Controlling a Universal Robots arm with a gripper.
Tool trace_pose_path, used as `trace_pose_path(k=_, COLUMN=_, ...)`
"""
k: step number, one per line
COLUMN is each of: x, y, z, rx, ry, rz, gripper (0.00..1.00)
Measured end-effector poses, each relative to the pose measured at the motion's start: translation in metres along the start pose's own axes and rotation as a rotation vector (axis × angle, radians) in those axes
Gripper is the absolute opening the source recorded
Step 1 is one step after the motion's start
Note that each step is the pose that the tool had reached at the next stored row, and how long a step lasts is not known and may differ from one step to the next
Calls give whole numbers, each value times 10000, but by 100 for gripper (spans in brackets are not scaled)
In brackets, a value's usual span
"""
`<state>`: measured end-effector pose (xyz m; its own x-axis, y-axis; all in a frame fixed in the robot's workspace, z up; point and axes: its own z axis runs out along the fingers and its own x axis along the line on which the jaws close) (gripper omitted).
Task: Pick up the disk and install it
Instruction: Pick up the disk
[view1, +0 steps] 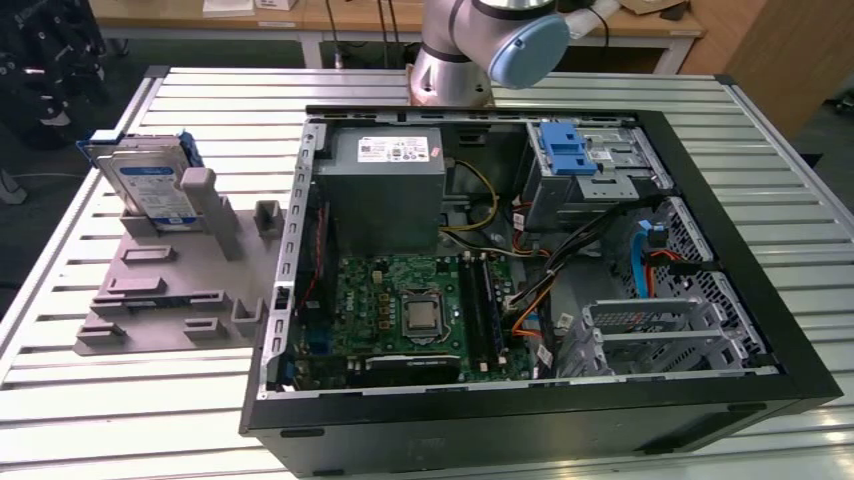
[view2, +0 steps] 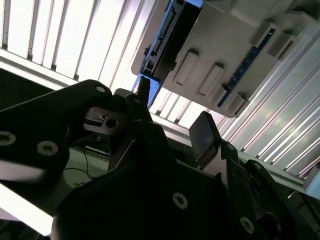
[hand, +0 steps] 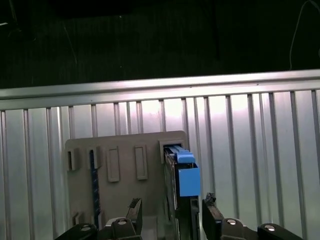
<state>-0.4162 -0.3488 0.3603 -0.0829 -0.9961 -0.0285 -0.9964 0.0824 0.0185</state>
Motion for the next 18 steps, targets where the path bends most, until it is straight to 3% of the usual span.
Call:
trace_pose_path(k=7, x=-26, y=9, z=28, rx=-3, ry=4, rz=-211, gripper=59)
trace_pose_path(k=18, x=-79, y=68, z=126, rx=8, ry=3, rz=-214, gripper=59)
